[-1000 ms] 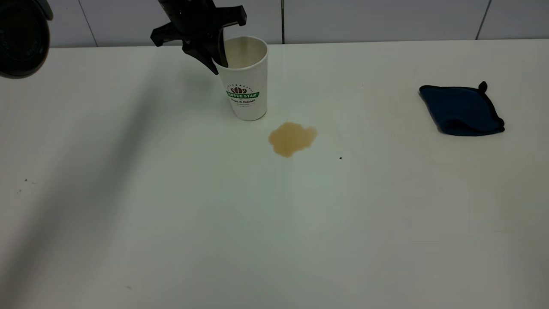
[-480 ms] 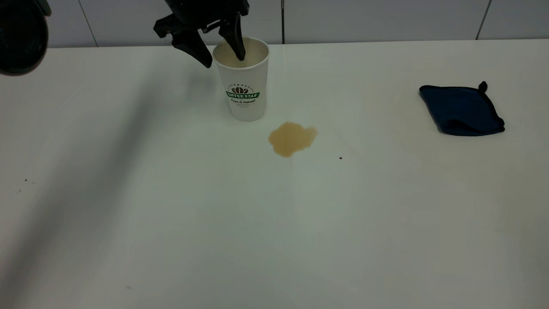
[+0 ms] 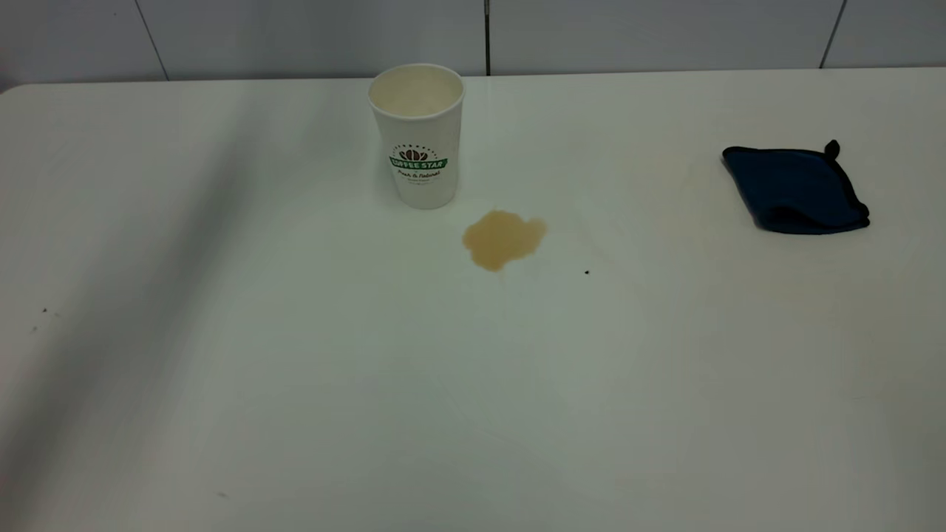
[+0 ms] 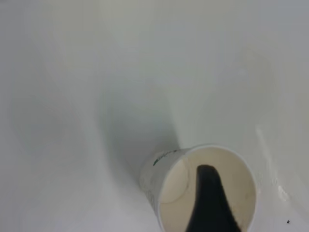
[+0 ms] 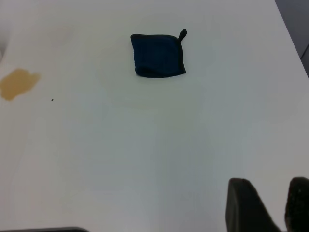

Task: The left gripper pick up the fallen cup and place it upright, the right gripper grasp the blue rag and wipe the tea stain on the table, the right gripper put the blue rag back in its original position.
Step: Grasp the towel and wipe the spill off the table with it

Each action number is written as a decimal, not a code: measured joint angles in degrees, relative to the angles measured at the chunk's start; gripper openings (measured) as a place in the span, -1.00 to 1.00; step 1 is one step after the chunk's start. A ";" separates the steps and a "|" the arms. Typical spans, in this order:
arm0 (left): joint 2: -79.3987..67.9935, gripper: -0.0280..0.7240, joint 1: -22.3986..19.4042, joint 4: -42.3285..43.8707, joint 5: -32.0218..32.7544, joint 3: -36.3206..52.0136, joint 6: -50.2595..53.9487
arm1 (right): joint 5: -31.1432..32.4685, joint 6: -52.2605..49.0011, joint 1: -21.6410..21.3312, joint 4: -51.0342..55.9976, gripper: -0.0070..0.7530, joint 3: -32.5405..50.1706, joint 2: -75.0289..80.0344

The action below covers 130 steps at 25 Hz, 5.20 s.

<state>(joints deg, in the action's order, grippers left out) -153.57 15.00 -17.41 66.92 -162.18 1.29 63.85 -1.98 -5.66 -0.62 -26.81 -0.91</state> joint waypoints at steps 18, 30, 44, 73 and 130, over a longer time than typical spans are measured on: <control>17.26 0.24 3.01 13.98 0.00 18.34 -3.70 | 0.00 0.00 0.00 0.11 -0.35 0.00 0.00; 49.02 0.24 3.01 21.69 0.00 60.02 -1.72 | 0.00 0.00 0.00 0.10 -0.35 0.00 0.00; 86.27 0.24 3.01 26.16 0.00 105.95 2.57 | 0.00 0.00 0.00 0.10 -0.35 0.00 0.00; 151.86 0.24 -13.71 23.77 -2.62 134.23 6.79 | 0.00 0.00 0.00 0.10 -0.35 0.00 0.00; 154.58 0.24 -13.71 23.77 -2.36 134.23 6.14 | -14.65 0.77 0.00 -0.32 0.90 -10.32 34.41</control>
<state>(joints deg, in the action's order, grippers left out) 1.01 1.29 6.36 64.56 -27.95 7.43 49.20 -1.22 -5.66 -0.94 -37.13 33.50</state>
